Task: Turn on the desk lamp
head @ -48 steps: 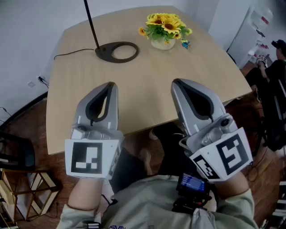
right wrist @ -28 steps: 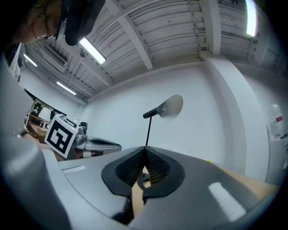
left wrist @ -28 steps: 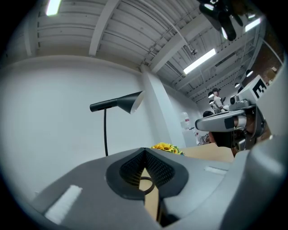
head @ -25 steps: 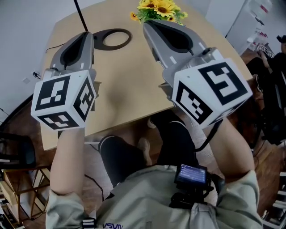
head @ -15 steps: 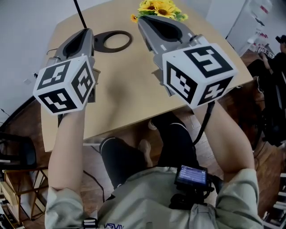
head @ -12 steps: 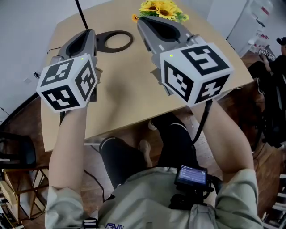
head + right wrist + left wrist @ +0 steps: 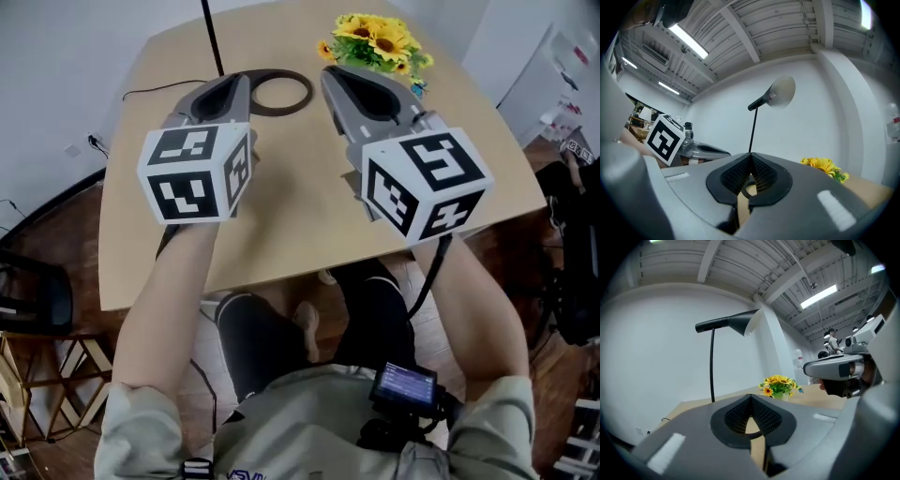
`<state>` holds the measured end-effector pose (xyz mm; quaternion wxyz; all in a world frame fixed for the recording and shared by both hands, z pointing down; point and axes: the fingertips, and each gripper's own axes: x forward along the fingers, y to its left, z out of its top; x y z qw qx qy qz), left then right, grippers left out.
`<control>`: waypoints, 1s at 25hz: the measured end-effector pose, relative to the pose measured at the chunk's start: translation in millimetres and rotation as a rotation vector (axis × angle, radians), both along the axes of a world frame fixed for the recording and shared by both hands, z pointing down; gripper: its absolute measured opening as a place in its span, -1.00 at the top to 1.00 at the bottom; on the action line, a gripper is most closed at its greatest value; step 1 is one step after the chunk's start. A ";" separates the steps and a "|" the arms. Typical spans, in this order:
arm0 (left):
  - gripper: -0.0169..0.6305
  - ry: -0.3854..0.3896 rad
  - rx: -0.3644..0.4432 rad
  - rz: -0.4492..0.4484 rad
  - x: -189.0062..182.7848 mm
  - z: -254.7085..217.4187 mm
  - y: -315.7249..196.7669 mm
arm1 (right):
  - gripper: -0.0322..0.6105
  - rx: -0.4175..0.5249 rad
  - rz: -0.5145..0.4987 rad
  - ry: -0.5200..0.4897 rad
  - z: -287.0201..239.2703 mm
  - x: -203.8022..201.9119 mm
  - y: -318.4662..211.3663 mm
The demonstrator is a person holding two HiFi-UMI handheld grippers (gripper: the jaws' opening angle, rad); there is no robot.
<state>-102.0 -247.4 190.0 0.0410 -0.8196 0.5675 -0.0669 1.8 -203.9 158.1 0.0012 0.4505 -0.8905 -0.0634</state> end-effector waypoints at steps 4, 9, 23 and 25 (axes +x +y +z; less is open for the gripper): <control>0.95 -0.008 -0.031 0.001 0.0 10.9 -11.6 | 0.90 -0.011 0.002 0.031 11.0 -7.2 -9.7; 0.95 -0.033 -0.055 -0.006 -2.8 21.9 -33.9 | 0.90 -0.043 0.012 0.055 31.1 -10.3 -29.8; 0.96 -0.032 -0.161 -0.080 -46.4 60.9 -108.3 | 0.90 -0.108 0.017 0.084 81.5 -10.5 -74.5; 0.95 -0.037 -0.176 -0.083 -47.6 68.0 -117.9 | 0.90 -0.111 0.014 0.084 85.5 -13.4 -79.8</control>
